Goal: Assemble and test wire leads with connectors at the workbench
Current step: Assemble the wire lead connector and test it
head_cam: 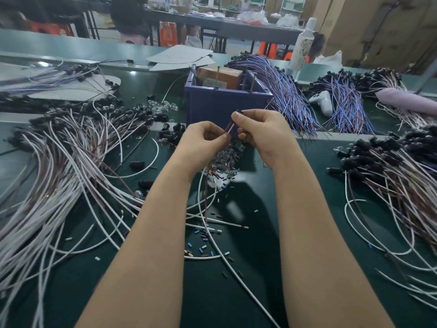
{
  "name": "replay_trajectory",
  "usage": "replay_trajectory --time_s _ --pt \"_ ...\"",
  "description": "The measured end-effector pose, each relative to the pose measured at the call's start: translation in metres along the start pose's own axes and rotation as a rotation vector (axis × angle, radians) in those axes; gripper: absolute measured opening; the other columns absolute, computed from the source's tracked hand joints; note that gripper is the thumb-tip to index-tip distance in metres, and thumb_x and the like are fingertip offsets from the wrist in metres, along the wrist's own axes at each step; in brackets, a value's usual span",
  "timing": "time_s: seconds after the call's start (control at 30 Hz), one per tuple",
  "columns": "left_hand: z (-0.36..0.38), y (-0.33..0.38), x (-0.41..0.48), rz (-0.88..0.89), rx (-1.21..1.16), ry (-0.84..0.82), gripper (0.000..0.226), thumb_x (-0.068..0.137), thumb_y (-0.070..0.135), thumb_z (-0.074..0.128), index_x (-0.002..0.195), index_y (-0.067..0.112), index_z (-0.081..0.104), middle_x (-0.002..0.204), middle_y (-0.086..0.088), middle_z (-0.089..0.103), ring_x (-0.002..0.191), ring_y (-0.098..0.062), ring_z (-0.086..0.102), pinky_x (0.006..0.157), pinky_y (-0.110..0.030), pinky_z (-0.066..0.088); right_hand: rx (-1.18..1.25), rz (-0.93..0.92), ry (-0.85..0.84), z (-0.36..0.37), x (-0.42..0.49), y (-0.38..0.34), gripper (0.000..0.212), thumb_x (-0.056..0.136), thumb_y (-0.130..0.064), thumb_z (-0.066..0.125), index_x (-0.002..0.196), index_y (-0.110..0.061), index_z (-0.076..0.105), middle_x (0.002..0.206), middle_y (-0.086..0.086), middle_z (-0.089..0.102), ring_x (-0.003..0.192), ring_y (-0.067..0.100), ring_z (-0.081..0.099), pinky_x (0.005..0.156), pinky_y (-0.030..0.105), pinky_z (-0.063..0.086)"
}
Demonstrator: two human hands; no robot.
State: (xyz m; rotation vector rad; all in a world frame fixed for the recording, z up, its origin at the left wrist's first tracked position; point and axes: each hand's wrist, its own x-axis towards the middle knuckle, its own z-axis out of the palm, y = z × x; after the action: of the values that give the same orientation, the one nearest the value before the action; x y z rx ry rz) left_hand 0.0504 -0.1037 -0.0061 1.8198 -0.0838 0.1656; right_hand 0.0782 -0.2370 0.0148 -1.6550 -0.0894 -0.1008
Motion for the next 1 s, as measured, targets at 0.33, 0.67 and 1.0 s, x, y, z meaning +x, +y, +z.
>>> replay_trajectory --time_s 0.33,0.67,1.0 --pt "0.001 -0.001 -0.002 -0.024 0.141 -0.034 0.017 0.089 0.018 0.064 0.073 0.019 0.057 0.072 -0.001 0.065 0.072 -0.017 0.06 0.084 -0.039 0.052 0.031 -0.012 0.094 0.001 -0.001 0.004 0.012 0.085 -0.011 0.069 0.074 -0.015 0.065 0.068 -0.001 0.063 0.052 0.003 0.055 0.059 0.019 0.047" --pt "0.002 0.021 0.004 0.23 0.32 0.15 0.036 0.085 0.012 0.06 0.119 0.023 0.059 0.089 0.004 0.064 0.081 -0.012 0.06 0.076 -0.02 0.048 -0.264 -0.19 0.034 0.007 -0.012 -0.017 0.008 0.084 -0.017 0.07 0.087 -0.01 0.068 0.074 0.006 0.068 0.07 0.019 0.066 0.076 0.039 0.058" --pt "0.005 0.018 0.002 0.284 0.154 0.205 0.016 0.088 0.018 0.065 0.099 0.029 0.059 0.075 0.016 0.061 0.07 0.005 0.06 0.065 -0.011 0.047 -0.033 -0.119 0.074 -0.002 -0.014 -0.02 0.013 0.091 -0.002 0.058 0.09 -0.011 0.067 0.071 0.0 0.063 0.056 0.003 0.061 0.065 0.018 0.055"
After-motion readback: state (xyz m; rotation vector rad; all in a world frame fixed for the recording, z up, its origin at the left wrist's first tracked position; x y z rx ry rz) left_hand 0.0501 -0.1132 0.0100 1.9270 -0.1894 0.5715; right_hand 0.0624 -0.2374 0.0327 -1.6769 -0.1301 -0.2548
